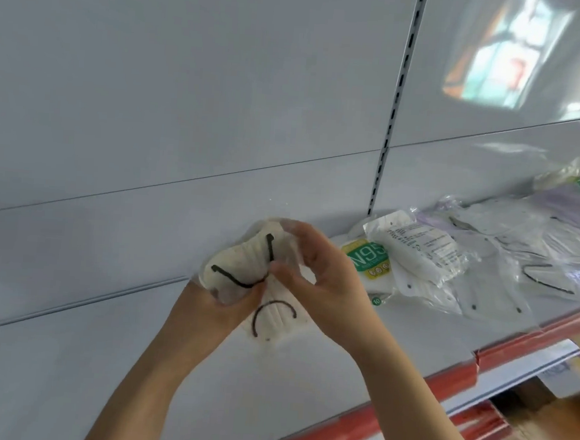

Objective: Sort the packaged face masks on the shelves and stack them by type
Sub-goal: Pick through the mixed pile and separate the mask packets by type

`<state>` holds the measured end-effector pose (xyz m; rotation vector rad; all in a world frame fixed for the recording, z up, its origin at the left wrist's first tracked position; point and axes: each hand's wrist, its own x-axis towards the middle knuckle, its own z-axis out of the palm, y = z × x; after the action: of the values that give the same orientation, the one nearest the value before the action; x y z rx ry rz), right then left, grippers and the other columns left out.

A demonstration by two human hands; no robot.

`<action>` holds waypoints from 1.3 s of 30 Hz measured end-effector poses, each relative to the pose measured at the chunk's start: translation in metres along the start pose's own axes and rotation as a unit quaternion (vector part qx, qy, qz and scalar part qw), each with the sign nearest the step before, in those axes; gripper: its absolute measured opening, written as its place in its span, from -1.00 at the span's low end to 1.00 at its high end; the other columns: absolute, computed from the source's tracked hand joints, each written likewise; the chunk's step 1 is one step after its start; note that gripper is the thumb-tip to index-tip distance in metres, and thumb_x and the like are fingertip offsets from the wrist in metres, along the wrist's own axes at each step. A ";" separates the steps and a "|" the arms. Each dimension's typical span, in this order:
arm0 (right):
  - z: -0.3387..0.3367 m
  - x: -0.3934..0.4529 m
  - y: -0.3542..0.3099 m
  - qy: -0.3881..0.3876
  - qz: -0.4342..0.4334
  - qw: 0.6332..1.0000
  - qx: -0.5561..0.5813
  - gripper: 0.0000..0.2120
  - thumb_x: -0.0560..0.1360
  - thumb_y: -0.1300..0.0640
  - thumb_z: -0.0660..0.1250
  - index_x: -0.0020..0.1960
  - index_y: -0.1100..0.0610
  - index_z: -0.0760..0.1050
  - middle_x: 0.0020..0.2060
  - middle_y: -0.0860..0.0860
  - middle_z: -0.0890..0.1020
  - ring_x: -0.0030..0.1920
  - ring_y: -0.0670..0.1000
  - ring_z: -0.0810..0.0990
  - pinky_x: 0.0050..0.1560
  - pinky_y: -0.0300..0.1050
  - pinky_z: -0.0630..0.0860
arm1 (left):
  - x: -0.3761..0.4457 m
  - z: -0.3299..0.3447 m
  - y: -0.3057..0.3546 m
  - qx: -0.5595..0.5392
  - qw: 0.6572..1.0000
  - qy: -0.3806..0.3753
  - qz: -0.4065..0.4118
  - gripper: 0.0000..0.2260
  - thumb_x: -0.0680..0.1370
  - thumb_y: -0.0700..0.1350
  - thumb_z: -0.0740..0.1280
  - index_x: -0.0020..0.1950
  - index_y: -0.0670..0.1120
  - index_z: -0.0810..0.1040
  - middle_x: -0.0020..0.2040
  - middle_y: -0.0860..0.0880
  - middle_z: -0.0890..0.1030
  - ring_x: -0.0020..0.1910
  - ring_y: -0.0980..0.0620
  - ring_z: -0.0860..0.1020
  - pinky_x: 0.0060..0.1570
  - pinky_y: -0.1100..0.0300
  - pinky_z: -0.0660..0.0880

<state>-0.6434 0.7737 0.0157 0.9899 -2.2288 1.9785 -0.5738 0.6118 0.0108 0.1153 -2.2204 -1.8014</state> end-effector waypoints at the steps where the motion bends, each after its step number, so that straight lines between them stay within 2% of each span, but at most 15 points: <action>1: -0.004 -0.003 -0.001 0.006 -0.005 1.000 0.019 -0.68 0.55 0.25 0.38 0.24 -0.05 0.54 0.03 -0.16 0.66 0.14 -0.03 0.61 0.24 -0.02 0.52 | 0.001 0.000 -0.001 0.041 0.999 -0.026 0.009 -0.85 0.43 0.03 0.58 -0.05 0.14 0.68 -0.09 0.11 0.73 -0.04 0.12 0.69 -0.04 0.20 0.61; 4: -0.021 -0.014 0.010 0.017 0.024 0.999 0.037 -0.76 0.61 0.06 0.30 0.22 0.12 0.58 0.09 -0.04 0.68 0.19 0.00 0.61 0.27 0.08 0.51 | 0.002 0.007 -0.013 0.151 0.984 -0.092 -0.023 -0.85 0.45 0.16 0.49 0.00 0.31 0.66 -0.11 0.11 0.73 -0.12 0.12 0.69 -0.05 -0.01 0.63; 6: -0.039 -0.023 0.023 0.065 0.047 0.997 0.013 -0.65 0.61 -0.10 0.25 0.29 0.06 0.55 0.15 -0.10 0.66 0.24 -0.09 0.58 0.29 0.00 0.49 | 0.004 0.018 -0.021 0.150 0.985 -0.063 -0.054 -0.75 0.42 0.28 0.42 -0.05 0.16 0.70 -0.19 0.00 0.73 -0.23 0.03 0.67 -0.18 -0.05 0.59; 9: -0.085 -0.033 0.052 0.151 0.055 0.943 -0.290 -0.44 0.50 -0.24 0.34 0.44 -0.07 0.39 0.32 -0.18 0.52 0.37 -0.13 0.42 0.41 -0.06 0.33 | 0.010 0.032 -0.024 0.012 0.994 0.031 -0.105 -0.88 0.56 -0.01 0.44 -0.07 -0.04 0.71 -0.18 0.04 0.75 -0.17 0.07 0.72 -0.14 0.17 0.58; 11: -0.116 -0.036 0.076 0.059 0.121 0.868 -0.478 -0.12 0.39 -0.36 0.37 0.58 -0.14 0.08 0.55 -0.09 0.20 0.56 0.03 0.06 0.55 0.05 0.04 | 0.015 0.039 -0.019 -0.019 0.991 0.059 -0.120 -0.91 0.58 -0.09 0.41 -0.01 -0.07 0.70 -0.14 0.03 0.76 -0.13 0.10 0.72 -0.11 0.18 0.55; 13: -0.134 -0.032 0.094 -0.033 0.179 0.828 -0.530 0.05 0.32 -0.44 0.37 0.60 -0.20 -0.13 0.61 -0.04 -0.09 0.59 0.11 -0.22 0.56 0.17 -0.20 | 0.019 0.047 -0.017 -0.023 0.990 0.067 -0.123 -0.90 0.59 -0.08 0.40 0.00 -0.06 0.70 -0.13 0.03 0.76 -0.14 0.13 0.71 -0.14 0.21 0.51; 15: -0.140 -0.021 0.103 -0.072 0.158 0.825 -0.538 -0.01 0.31 -0.47 0.35 0.59 -0.23 -0.02 0.61 -0.05 -0.12 0.59 0.12 -0.24 0.55 0.20 -0.25 | 0.023 0.054 -0.017 -0.027 0.989 0.071 -0.129 -0.88 0.59 -0.06 0.40 0.03 -0.06 0.71 -0.11 0.01 0.76 -0.14 0.11 0.71 -0.15 0.20 0.51; 18: -0.147 0.006 0.104 -0.070 0.102 0.835 -0.537 -0.33 0.39 -0.37 0.37 0.45 -0.20 0.39 0.55 -0.10 0.24 0.56 0.05 0.11 0.54 0.06 -0.02 | 0.028 0.063 -0.021 -0.029 0.985 0.090 -0.143 -0.85 0.57 -0.04 0.43 0.05 -0.09 0.71 -0.08 -0.06 0.76 -0.15 0.05 0.70 -0.12 0.16 0.51; 21: -0.158 0.022 0.103 0.029 0.099 0.883 -0.458 -0.71 0.46 -0.26 0.37 -0.03 -0.07 0.66 0.10 -0.10 0.66 0.20 0.03 0.53 0.15 -0.05 0.42 | 0.031 0.065 -0.027 -0.041 0.977 0.113 -0.174 -0.68 0.42 0.11 0.54 -0.03 -0.13 0.70 -0.09 -0.14 0.73 -0.15 -0.04 0.65 -0.01 0.04 0.56; 23: -0.166 0.025 0.101 0.099 0.130 0.902 -0.400 -0.59 0.53 -0.19 0.32 -0.38 0.03 0.41 -0.36 -0.05 0.53 -0.25 0.04 0.52 -0.29 -0.08 0.36 | 0.032 0.067 -0.031 -0.047 0.969 0.122 -0.208 -0.65 0.40 0.13 0.52 -0.06 -0.14 0.68 -0.11 -0.12 0.71 -0.08 -0.10 0.66 0.14 -0.13 0.57; 25: -0.176 0.024 0.100 0.166 0.162 0.910 -0.344 -0.48 0.56 -0.13 0.31 -0.44 0.07 0.21 -0.53 -0.04 0.32 -0.46 -0.01 0.32 -0.41 -0.09 0.18 | 0.034 0.074 -0.033 -0.035 0.961 0.126 -0.243 -0.82 0.53 -0.02 0.47 -0.05 -0.12 0.70 -0.12 -0.12 0.75 -0.06 -0.14 0.71 0.14 -0.13 0.60; 32: -0.198 0.010 0.124 0.283 0.195 0.921 -0.183 -0.48 0.59 -0.02 0.33 -0.40 0.13 0.18 -0.49 0.07 0.25 -0.44 0.01 0.19 -0.37 -0.09 0.13 | 0.095 0.143 -0.014 0.151 0.965 0.019 -0.212 -0.78 0.55 -0.03 0.40 -0.24 -0.10 0.59 -0.36 -0.05 0.62 -0.35 0.06 0.57 -0.33 0.26 0.44; 34: -0.199 0.006 0.125 0.298 0.203 0.914 -0.185 -0.51 0.60 -0.03 0.31 -0.37 0.19 0.25 -0.45 0.10 0.31 -0.42 0.02 0.24 -0.38 -0.08 0.16 | 0.117 0.165 -0.017 0.232 0.956 -0.051 -0.174 -0.84 0.51 0.04 0.41 -0.11 -0.05 0.64 -0.22 0.00 0.64 -0.12 0.02 0.62 -0.06 0.22 0.53; 36: -0.201 0.005 0.126 0.305 0.202 0.910 -0.195 -0.51 0.62 -0.01 0.29 -0.36 0.28 0.30 -0.40 0.07 0.40 -0.38 0.04 0.34 -0.36 -0.06 0.24 | 0.130 0.178 -0.028 0.332 0.926 -0.105 -0.149 -0.68 0.46 0.07 0.42 0.16 -0.04 0.63 0.02 -0.04 0.61 0.24 -0.10 0.50 0.28 0.11 0.40; 39: -0.200 0.008 0.130 0.323 0.209 0.897 -0.215 -0.51 0.62 -0.02 0.28 -0.27 0.37 0.44 -0.20 0.05 0.53 -0.19 0.10 0.51 -0.19 -0.04 0.38 | 0.131 0.176 -0.041 0.307 0.934 -0.091 -0.158 -0.59 0.40 -0.07 0.49 0.23 -0.09 0.60 0.14 -0.10 0.64 0.24 -0.12 0.55 0.20 0.10 0.50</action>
<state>-0.7880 0.9503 -0.0563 -0.1975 -2.3873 1.4651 -0.7507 0.7386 -0.0397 0.4712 -2.9722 -1.2067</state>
